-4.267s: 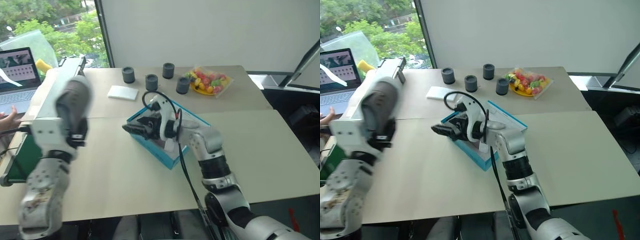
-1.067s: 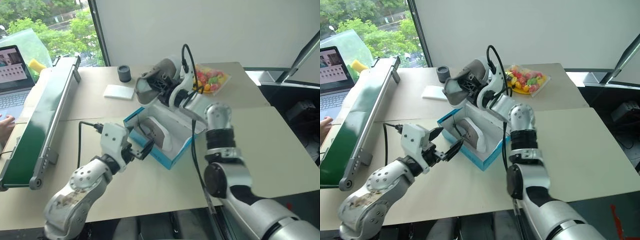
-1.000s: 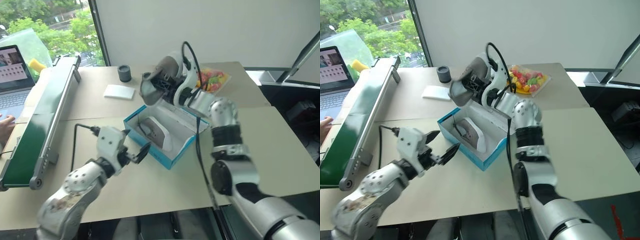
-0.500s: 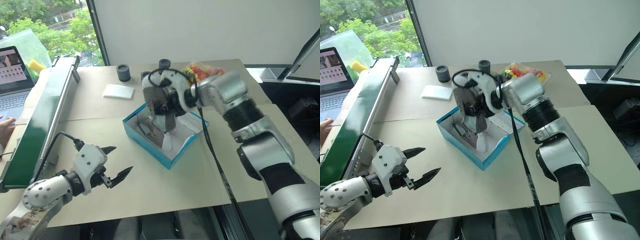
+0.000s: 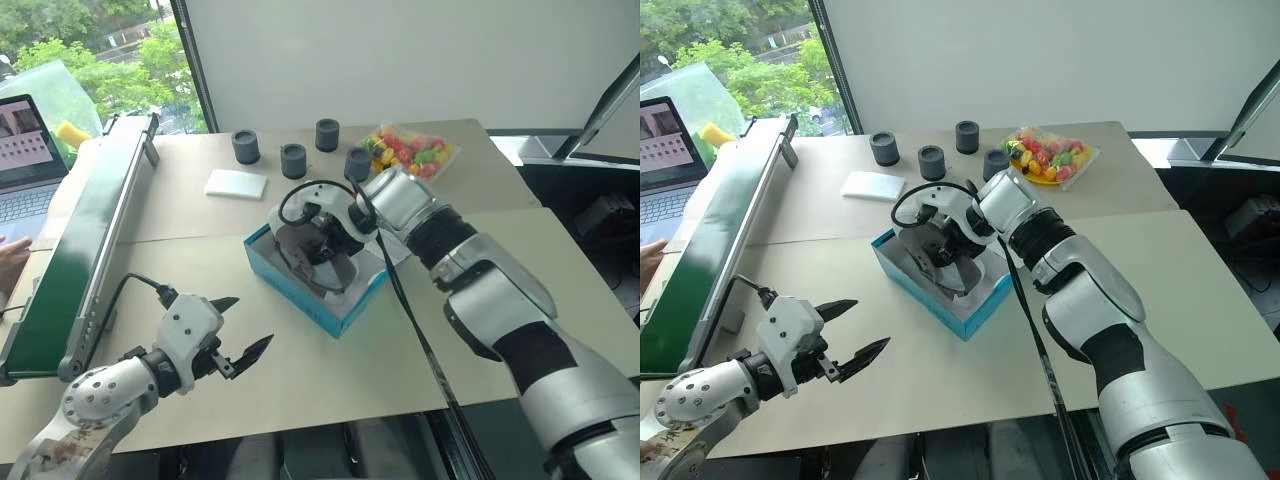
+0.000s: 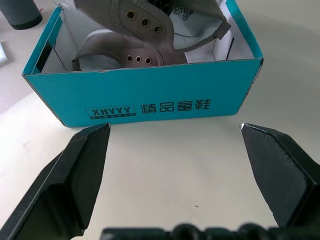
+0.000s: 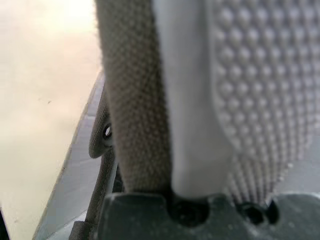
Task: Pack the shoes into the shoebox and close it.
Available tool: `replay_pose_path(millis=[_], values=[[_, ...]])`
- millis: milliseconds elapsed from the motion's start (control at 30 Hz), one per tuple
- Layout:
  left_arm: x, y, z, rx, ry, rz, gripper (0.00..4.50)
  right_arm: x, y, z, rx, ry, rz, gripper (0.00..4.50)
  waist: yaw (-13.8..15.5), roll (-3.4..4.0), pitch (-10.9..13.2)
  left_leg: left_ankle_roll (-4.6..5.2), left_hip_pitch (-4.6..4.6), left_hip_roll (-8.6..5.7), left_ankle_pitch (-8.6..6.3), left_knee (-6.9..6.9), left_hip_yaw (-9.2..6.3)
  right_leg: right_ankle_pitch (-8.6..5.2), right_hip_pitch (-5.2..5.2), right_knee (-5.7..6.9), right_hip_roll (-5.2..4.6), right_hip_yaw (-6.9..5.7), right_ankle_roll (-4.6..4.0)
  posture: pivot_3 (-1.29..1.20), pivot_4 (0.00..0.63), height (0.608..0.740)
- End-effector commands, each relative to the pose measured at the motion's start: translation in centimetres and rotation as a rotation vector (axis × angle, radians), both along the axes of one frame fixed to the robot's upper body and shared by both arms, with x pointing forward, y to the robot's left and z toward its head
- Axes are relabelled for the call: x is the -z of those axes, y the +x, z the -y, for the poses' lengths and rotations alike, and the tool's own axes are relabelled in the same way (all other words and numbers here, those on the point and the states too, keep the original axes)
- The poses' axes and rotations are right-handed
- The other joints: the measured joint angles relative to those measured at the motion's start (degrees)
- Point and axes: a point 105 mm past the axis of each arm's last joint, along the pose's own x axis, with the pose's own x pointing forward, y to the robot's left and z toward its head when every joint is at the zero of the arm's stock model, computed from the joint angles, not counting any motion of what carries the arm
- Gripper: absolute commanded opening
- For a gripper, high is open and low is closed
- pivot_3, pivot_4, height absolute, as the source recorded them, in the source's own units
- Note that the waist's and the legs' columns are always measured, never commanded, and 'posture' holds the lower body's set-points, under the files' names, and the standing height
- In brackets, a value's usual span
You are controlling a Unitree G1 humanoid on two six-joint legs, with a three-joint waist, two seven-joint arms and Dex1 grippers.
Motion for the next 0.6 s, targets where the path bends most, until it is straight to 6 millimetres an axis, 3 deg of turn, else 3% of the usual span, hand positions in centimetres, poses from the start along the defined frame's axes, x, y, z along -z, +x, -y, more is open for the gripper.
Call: replay_pose_path(millis=[33,333,433,600], values=[[-0.9,-0.4,0.8,0.021,0.006,0.054,4.48,-0.5,-0.6,-0.6,-0.046,-0.015,-0.054,0.57,0.06,0.0,0.0,0.0,0.01,0.0,0.0,0.0,0.0,0.0,0.01,0.02,0.0,0.0,0.0,0.0,0.15,0.731],[-0.7,-0.3,0.9,0.017,0.002,0.05,4.48,-2.6,0.3,-0.5,-0.036,-0.001,-0.017,0.57,0.18,0.01,0.01,-0.01,-0.09,-0.03,0.0,0.0,-0.03,0.0,-0.08,0.01,-0.01,-0.01,0.0,0.0,0.15,0.731],[-0.8,0.0,0.9,0.014,0.0,0.056,4.48,-1.1,-0.2,-0.4,-0.058,-0.028,-0.061,0.57,-0.02,0.01,0.01,-0.01,-0.09,-0.02,0.0,0.0,-0.02,-0.01,-0.1,0.03,0.0,-0.01,-0.01,0.0,0.15,0.731],[-0.8,0.1,1.0,0.012,-0.002,0.056,4.48,3.3,-1.0,-0.1,-0.062,-0.096,-0.126,0.57,0.04,0.0,0.0,-0.01,-0.06,-0.02,0.0,0.0,-0.02,-0.01,-0.06,0.06,0.0,0.0,-0.01,0.0,0.15,0.731]])
